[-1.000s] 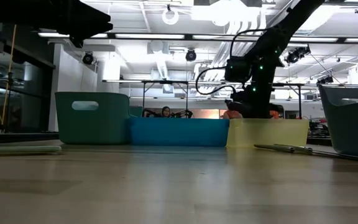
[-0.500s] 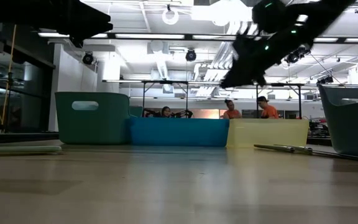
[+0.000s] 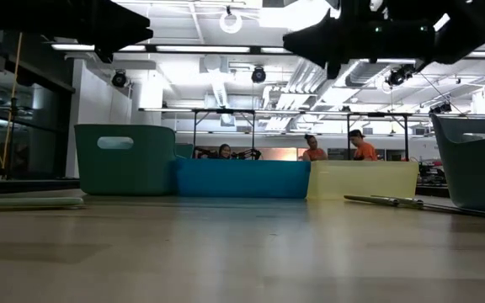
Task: Sort silverware by color (type)
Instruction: Put the gold knife into the yellow bin
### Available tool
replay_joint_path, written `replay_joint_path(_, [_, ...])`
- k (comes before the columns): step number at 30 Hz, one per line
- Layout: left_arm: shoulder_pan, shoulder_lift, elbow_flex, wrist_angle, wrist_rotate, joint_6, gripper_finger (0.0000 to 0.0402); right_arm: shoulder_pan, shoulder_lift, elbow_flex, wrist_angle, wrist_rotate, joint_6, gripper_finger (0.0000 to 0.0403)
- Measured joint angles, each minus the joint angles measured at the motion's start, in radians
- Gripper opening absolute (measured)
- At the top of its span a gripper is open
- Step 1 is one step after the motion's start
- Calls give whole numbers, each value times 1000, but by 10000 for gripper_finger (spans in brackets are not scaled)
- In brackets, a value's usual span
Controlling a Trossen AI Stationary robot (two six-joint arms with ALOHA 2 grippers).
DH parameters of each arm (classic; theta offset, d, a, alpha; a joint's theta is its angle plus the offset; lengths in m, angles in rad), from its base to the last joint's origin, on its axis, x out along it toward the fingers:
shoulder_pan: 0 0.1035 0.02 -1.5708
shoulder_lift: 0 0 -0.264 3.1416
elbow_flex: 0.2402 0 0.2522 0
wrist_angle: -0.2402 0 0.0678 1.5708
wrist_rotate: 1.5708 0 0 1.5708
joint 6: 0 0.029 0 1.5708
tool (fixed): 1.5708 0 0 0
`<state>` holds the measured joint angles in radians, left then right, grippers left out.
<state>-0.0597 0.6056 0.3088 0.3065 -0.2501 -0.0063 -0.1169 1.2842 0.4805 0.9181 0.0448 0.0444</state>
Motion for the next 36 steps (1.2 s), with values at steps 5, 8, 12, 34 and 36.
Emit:
replay_joint_path(5, [0,0,0,-1,0,0,131,-1,1,31,-147,2,-19,99])
replay_joint_path(8, [0,0,0,-1,0,0,131,-1,2,31,-158,2,-22,99])
replay_joint_path(12, [0,0,0,-1,0,0,131,-1,1,31,-151,2,-26,99])
replay_joint_path(34, [0,0,0,-3,12,0,131,-1,1,31,-151,0,-26,99])
replay_joint_path(36, [0,0,0,-3,61,-7,131,-1,1,31,-151,0,-27,99])
